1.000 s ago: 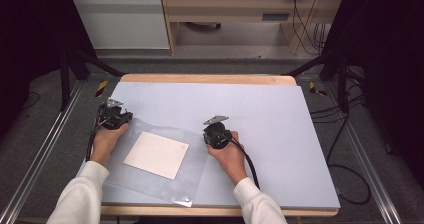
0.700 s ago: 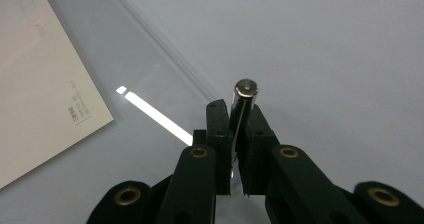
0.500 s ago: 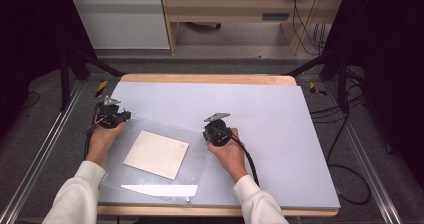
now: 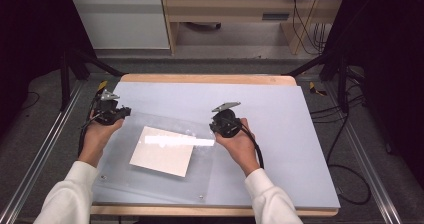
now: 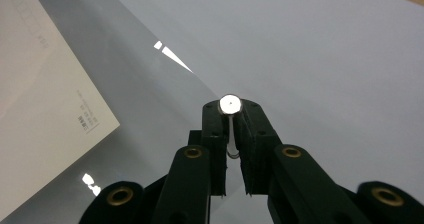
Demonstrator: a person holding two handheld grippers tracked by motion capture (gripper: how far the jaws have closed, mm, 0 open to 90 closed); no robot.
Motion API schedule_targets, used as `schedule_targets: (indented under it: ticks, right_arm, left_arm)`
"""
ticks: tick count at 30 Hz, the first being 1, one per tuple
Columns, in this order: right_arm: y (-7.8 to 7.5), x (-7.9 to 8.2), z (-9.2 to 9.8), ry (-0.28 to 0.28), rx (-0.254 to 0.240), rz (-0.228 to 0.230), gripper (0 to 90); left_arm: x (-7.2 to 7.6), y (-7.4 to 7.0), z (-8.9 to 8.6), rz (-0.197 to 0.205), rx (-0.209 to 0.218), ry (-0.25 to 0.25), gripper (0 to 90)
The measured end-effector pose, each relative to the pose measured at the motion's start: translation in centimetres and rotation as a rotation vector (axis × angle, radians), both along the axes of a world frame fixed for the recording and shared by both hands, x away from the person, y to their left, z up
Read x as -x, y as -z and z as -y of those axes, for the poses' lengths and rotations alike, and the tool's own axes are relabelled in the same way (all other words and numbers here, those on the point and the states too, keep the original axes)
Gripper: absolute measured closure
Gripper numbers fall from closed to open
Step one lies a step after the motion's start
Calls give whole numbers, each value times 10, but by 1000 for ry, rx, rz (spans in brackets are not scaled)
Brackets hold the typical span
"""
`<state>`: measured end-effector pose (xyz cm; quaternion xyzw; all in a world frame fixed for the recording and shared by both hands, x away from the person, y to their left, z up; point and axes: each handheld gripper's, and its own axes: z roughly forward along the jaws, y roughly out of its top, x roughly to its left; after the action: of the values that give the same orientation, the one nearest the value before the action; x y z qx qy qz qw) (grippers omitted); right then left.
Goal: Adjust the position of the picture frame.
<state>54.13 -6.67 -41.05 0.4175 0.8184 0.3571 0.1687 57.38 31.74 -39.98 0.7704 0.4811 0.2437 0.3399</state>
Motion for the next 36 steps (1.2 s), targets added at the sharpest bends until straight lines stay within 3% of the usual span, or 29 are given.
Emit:
schedule_targets:
  ticks: [5, 8, 12, 19, 22, 28, 30, 36]
  right_arm:
    - [-24, 4, 24, 4, 7, 23, 830]
    - [-30, 3, 34, 18, 4, 20, 831]
    - [-44, 1, 61, 38, 25, 23, 834]
    - [-51, -3, 93, 65, 38, 21, 835]
    - [-44, -11, 113, 79, 41, 4, 836]
    - [-26, -22, 129, 85, 47, -24, 838]
    - [-12, -29, 132, 96, 45, -50, 838]
    - [6, -38, 127, 87, 43, -69, 836]
  left_arm:
    - [9, -24, 23, 10, -8, 37, 849]
    - [11, -28, 33, 11, -9, 49, 849]
    - [10, -36, 58, 7, -12, 86, 849]
    - [7, -35, 91, -3, -5, 114, 849]
    - [5, -26, 110, -28, -19, 129, 848]
    - [2, -8, 124, -65, -30, 133, 848]
    - [1, 3, 126, -83, -40, 132, 848]
    - [-3, 20, 122, -101, -36, 101, 848]
